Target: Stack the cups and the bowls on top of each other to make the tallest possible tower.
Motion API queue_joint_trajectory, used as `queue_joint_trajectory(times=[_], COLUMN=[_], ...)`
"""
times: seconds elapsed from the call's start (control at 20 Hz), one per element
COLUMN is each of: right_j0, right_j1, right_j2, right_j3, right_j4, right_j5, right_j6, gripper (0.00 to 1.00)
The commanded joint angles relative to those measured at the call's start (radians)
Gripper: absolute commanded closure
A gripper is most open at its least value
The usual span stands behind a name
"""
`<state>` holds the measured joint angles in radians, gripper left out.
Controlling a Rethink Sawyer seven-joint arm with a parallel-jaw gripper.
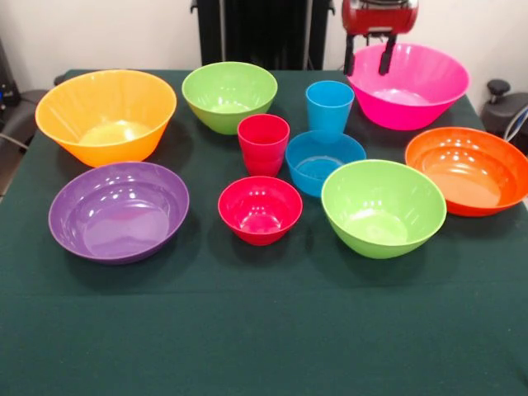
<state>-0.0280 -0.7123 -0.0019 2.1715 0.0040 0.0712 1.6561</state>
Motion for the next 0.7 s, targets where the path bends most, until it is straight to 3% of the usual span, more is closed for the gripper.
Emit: queue_joint_trajectory(times=[0.05, 0.7], right_j0=[-0.008, -0.047], right_j1=[0.134, 0.254], right_j2=[0.041, 0.044], right_j3=[-0.049, -0.075], right_j4=[-0.030, -0.033], right_j5=[-0.100, -0.177], right_j6=[0.158, 0.171], gripper=[0.00, 0.00])
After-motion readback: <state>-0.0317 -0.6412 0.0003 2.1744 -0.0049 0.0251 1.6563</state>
